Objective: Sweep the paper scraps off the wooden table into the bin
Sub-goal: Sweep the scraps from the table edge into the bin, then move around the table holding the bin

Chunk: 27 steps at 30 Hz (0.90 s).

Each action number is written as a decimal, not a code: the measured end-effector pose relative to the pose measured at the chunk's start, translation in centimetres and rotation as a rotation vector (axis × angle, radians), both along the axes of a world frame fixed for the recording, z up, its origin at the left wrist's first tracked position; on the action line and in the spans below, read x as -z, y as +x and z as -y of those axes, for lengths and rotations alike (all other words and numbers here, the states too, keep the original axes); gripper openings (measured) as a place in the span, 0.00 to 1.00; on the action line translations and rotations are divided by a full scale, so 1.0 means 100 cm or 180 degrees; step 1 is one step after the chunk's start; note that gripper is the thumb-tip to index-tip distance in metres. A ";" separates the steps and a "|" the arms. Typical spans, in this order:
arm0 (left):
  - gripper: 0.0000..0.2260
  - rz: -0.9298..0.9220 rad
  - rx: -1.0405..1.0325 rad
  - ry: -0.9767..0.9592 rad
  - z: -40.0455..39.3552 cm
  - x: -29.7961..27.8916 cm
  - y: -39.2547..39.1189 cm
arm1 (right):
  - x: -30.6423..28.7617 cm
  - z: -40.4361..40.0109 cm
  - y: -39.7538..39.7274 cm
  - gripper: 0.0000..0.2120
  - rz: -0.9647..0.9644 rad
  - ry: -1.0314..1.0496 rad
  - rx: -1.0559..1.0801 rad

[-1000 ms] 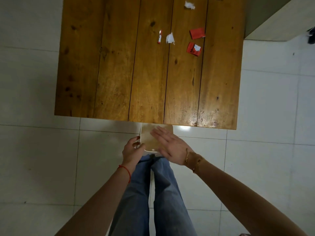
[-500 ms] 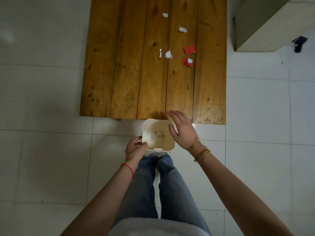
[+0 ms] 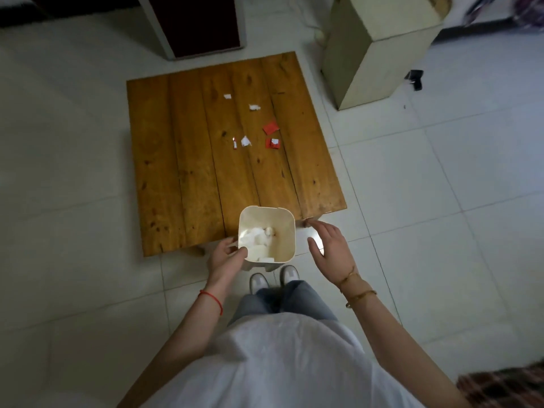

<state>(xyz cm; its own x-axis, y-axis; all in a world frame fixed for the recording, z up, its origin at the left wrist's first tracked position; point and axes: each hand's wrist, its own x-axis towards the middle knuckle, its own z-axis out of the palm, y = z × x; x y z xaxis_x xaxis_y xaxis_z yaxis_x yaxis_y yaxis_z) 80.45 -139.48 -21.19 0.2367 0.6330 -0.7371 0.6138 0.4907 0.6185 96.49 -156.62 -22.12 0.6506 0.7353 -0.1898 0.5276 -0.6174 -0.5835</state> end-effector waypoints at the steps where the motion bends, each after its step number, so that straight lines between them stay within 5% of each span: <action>1: 0.22 0.0025 0.0105 0.0002 0.000 -0.005 0.004 | -0.005 0.006 -0.001 0.18 0.0005 0.0021 0.0127; 15: 0.23 0.0258 0.0847 -0.0019 0.029 -0.040 0.123 | -0.035 0.088 0.055 0.19 -0.0014 0.0172 0.1319; 27: 0.24 0.0464 0.0393 -0.0357 0.133 -0.052 0.305 | -0.063 0.189 0.276 0.19 0.0122 0.0113 0.0954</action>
